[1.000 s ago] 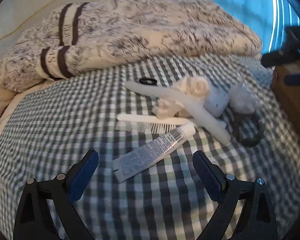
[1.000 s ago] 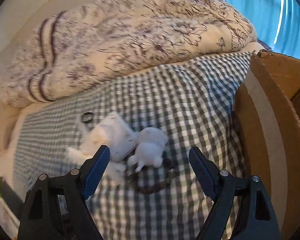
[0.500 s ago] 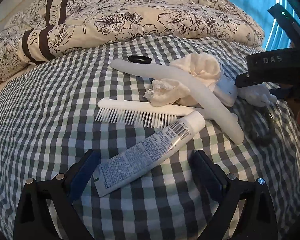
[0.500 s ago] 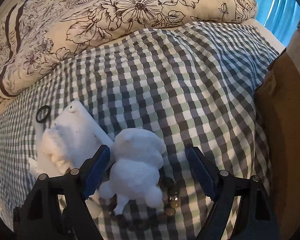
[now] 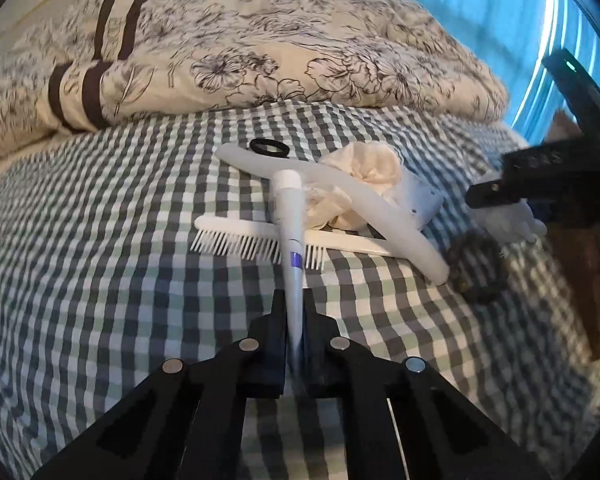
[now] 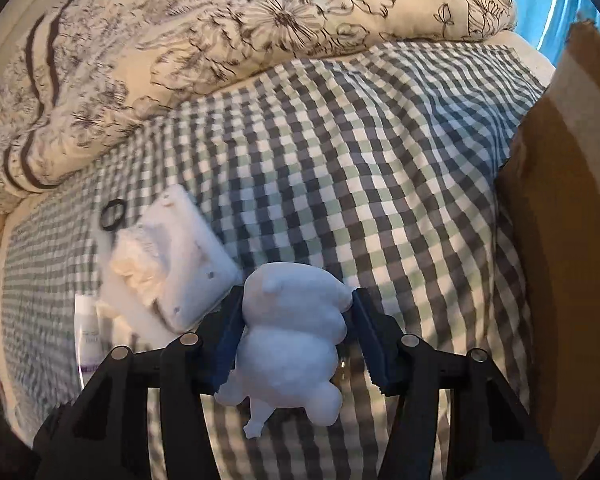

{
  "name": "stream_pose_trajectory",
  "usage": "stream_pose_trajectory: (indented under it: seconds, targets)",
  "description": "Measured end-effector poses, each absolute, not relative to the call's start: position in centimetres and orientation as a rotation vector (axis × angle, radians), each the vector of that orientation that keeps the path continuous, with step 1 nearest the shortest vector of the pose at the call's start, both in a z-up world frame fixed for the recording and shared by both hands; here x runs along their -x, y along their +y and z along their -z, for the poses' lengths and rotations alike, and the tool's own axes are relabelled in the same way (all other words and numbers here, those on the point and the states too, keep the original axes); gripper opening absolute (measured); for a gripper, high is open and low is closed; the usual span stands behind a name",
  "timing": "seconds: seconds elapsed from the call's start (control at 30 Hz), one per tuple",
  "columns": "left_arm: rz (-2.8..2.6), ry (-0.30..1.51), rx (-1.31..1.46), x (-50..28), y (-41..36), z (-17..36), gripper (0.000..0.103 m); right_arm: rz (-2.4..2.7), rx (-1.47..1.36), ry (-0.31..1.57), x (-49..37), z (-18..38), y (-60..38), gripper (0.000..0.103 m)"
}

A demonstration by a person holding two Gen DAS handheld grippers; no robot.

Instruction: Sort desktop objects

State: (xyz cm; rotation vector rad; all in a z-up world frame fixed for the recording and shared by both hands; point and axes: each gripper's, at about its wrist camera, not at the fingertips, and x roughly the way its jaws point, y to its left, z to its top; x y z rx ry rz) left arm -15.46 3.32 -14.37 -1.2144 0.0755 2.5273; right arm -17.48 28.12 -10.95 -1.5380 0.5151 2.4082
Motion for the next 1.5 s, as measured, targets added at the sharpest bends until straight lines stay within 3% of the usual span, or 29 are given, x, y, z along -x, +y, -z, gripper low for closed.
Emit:
stream_pose_trajectory:
  seconds: [0.17,0.87,1.23,1.5]
  targets:
    - [-2.528,-0.021,1.206,14.8,1.8,13.2,0.005,-2.466,1.519,0.516,16.9,8.9,27.2,0.053]
    - [-2.517,-0.08,1.248,11.0,1.8,11.9,0.005,-2.571,1.491,0.562,10.9,3.2,27.9,0.053]
    - [-2.521,0.029,1.069,7.5,6.2,5.0,0.003,-2.653,1.321,0.641,6.3,-1.9,31.8,0.053]
    - [-2.472,0.121,1.177,7.4,9.1,7.7,0.005,-2.678,1.228,0.687,2.9,-4.1,34.3,0.053]
